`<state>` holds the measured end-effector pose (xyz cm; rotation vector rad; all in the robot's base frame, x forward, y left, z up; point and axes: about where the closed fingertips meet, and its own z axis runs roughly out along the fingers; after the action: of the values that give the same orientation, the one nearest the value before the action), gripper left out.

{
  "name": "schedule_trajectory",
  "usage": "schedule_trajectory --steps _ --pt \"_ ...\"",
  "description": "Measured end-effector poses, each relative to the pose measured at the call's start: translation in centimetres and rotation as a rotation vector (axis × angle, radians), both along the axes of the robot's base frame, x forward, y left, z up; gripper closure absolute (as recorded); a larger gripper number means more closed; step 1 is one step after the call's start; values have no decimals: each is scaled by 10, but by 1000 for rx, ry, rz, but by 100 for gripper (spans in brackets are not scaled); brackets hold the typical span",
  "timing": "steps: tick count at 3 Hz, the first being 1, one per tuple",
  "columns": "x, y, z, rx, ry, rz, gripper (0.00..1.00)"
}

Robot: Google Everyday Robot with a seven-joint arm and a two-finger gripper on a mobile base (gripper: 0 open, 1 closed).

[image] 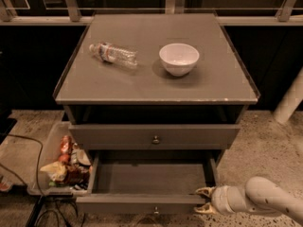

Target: Open middle drawer

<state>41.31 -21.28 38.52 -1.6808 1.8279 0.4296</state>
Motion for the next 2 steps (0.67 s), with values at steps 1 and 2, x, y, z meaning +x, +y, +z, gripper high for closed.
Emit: schedule_trajectory --steps 1,2 --pt "3 0 5 0 0 0 100" --pt "3 0 7 0 0 0 100"
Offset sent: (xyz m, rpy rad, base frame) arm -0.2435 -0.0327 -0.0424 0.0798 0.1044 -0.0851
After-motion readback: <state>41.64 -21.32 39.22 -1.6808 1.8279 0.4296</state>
